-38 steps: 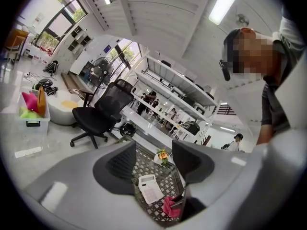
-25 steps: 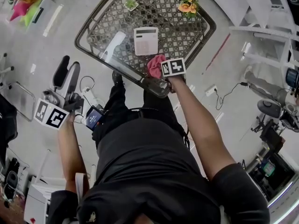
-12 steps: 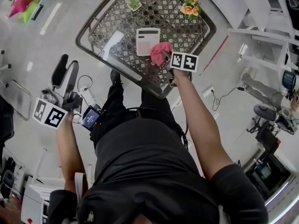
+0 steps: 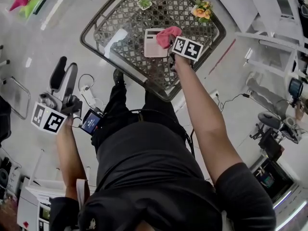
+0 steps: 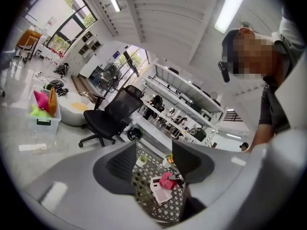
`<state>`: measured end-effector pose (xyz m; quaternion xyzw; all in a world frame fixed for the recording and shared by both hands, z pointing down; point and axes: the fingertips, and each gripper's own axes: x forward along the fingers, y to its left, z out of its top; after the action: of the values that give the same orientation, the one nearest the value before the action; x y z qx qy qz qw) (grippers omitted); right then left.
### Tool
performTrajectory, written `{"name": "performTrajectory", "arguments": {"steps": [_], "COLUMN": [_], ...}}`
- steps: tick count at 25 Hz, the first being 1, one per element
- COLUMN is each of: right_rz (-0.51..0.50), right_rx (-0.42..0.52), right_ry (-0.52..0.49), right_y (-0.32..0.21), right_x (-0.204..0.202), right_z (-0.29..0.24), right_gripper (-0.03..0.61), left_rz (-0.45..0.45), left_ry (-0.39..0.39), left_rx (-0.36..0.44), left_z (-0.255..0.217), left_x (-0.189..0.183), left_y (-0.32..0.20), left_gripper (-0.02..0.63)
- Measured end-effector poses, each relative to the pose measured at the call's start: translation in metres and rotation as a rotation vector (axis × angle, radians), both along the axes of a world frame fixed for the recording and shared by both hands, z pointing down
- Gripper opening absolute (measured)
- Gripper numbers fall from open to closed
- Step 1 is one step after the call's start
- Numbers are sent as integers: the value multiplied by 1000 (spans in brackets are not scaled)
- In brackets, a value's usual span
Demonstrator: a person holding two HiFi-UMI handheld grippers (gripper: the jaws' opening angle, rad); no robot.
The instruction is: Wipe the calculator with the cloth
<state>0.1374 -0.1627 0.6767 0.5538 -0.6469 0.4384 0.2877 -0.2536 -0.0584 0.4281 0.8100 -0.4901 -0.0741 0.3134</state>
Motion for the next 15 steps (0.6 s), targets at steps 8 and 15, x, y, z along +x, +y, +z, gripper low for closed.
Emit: {"name": "performTrajectory", "arguments": {"steps": [8, 15], "right_rz": [-148, -370], "right_rx": [24, 60], "right_ry": [112, 173], "right_y": [-8, -2], "right_x": [-47, -97], "right_z": [9, 8], "right_gripper": [80, 80], "left_rz": [-30, -36], "left_ry": [11, 18], "left_rx": [-11, -10], "left_z": [10, 13], "left_x": [-14, -18], "left_y": [1, 0], "left_gripper": [255, 255]}}
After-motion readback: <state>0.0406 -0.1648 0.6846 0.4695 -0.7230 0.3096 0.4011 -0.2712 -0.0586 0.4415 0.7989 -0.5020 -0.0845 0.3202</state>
